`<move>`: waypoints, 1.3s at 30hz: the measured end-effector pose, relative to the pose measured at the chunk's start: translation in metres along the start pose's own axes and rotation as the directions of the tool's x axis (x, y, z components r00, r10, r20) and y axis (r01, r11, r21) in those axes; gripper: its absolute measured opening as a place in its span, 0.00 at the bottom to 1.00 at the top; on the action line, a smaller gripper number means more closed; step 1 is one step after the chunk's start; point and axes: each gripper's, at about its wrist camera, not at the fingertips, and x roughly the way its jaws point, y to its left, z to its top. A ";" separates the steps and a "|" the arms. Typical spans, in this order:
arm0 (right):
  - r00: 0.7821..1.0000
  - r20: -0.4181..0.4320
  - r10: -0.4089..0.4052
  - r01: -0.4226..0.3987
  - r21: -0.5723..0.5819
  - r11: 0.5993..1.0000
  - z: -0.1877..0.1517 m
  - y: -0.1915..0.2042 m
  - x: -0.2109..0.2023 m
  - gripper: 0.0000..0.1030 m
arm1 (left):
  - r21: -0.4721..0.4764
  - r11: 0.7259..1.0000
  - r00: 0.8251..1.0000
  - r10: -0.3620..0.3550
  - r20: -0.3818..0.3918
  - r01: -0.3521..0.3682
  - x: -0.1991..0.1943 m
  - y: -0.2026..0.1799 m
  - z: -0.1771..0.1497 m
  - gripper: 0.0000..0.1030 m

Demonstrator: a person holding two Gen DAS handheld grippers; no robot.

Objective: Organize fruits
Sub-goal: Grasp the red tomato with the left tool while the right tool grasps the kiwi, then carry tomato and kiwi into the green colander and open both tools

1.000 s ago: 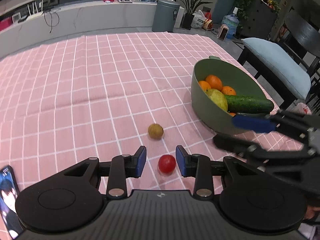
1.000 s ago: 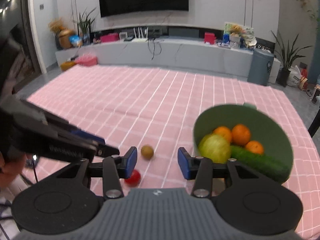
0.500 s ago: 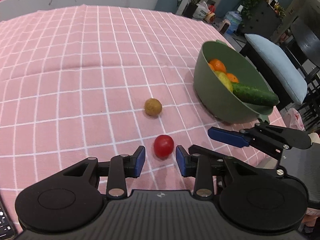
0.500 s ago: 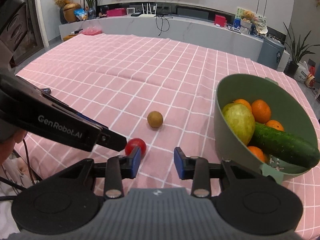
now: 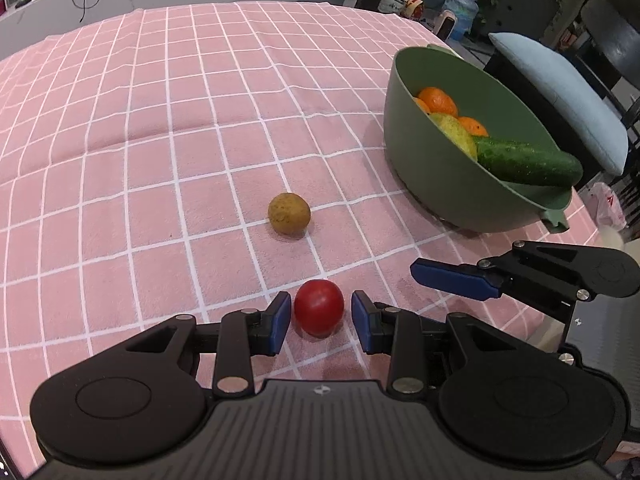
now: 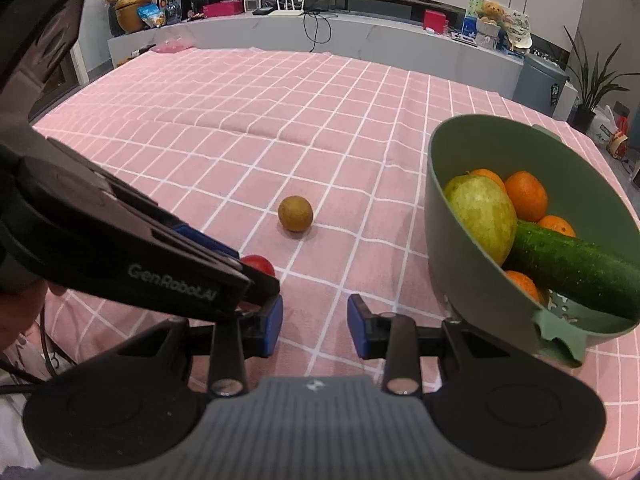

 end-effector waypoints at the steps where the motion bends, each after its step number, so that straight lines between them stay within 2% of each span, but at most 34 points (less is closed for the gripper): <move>1: 1.000 -0.004 0.001 -0.001 0.002 1.000 0.000 0.000 0.001 0.31 | 0.004 1.000 1.000 0.005 -0.004 -0.005 0.001 0.000 0.000 0.39; 3: 1.000 -0.010 0.004 -0.004 0.003 1.000 -0.001 0.000 0.004 0.31 | 0.003 1.000 1.000 0.007 -0.013 -0.007 0.002 0.000 0.000 0.38; 4: 1.000 -0.011 0.005 -0.005 0.002 1.000 0.000 0.000 0.005 0.31 | 0.002 1.000 1.000 0.003 -0.013 -0.003 0.002 0.001 0.000 0.33; 7: 1.000 -0.008 0.005 -0.005 -0.004 1.000 0.002 0.001 0.007 0.31 | -0.003 1.000 1.000 -0.001 -0.006 0.001 0.000 0.002 0.001 0.30; 11: 1.000 0.009 0.005 -0.005 -0.001 1.000 0.008 0.001 0.007 0.31 | -0.037 0.999 1.000 0.010 0.027 -0.009 -0.006 0.008 0.002 0.29; 23: 0.997 0.072 0.024 -0.020 -0.060 0.998 0.040 0.010 0.025 0.31 | -0.208 0.972 0.981 0.137 0.135 -0.107 -0.028 0.047 0.006 0.29; 28: 0.998 0.052 0.033 -0.030 -0.057 0.998 0.048 0.010 0.042 0.31 | -0.229 0.966 0.978 0.155 0.142 -0.120 -0.030 0.053 0.007 0.29; 30: 0.998 0.043 0.036 -0.033 -0.055 0.998 0.049 0.009 0.048 0.25 | -0.232 0.965 0.978 0.155 0.142 -0.120 -0.030 0.055 0.008 0.29; 39: 0.999 0.030 0.044 -0.043 -0.049 0.998 0.049 0.010 0.059 0.20 | -0.235 0.965 0.978 0.153 0.139 -0.118 -0.027 0.055 0.010 0.29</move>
